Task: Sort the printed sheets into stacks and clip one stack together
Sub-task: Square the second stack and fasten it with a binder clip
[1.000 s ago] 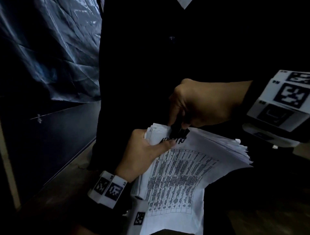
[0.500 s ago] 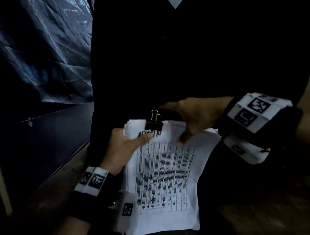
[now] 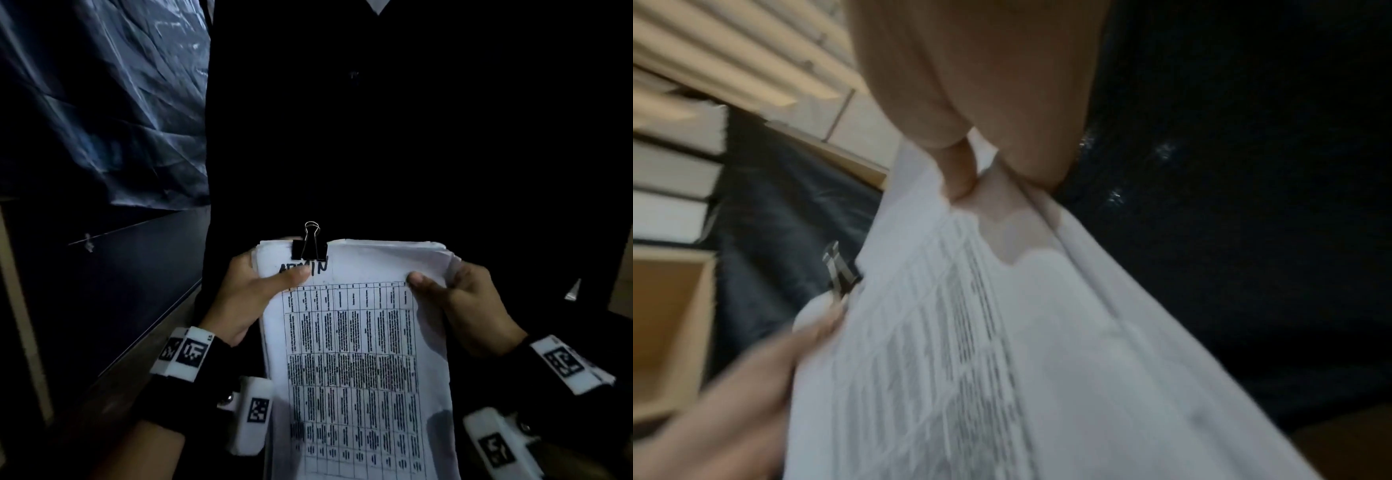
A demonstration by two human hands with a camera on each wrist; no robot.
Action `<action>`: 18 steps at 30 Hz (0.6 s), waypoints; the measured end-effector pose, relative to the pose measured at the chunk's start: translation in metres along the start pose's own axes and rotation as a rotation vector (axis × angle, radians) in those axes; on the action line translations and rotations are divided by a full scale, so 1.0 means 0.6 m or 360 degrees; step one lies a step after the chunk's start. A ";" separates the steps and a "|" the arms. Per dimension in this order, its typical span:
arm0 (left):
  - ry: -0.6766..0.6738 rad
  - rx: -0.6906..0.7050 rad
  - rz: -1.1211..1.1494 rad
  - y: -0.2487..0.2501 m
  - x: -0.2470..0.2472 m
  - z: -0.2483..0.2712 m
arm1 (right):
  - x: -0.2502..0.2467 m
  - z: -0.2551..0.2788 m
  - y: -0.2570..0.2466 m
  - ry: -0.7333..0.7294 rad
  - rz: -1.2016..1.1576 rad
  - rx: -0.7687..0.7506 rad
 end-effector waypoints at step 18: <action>0.0041 0.0292 -0.0433 0.062 0.016 -0.041 | 0.002 -0.004 0.019 0.0326 0.0062 -0.0310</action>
Point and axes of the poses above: each hand's wrist, its own z-axis away from the middle knuckle, its own x-axis out of the palm, y = z × x, the point moved 1 cm from there along -z, towards the middle knuckle, and after that the axes turned 9 degrees about x, right-handed, at the moved point
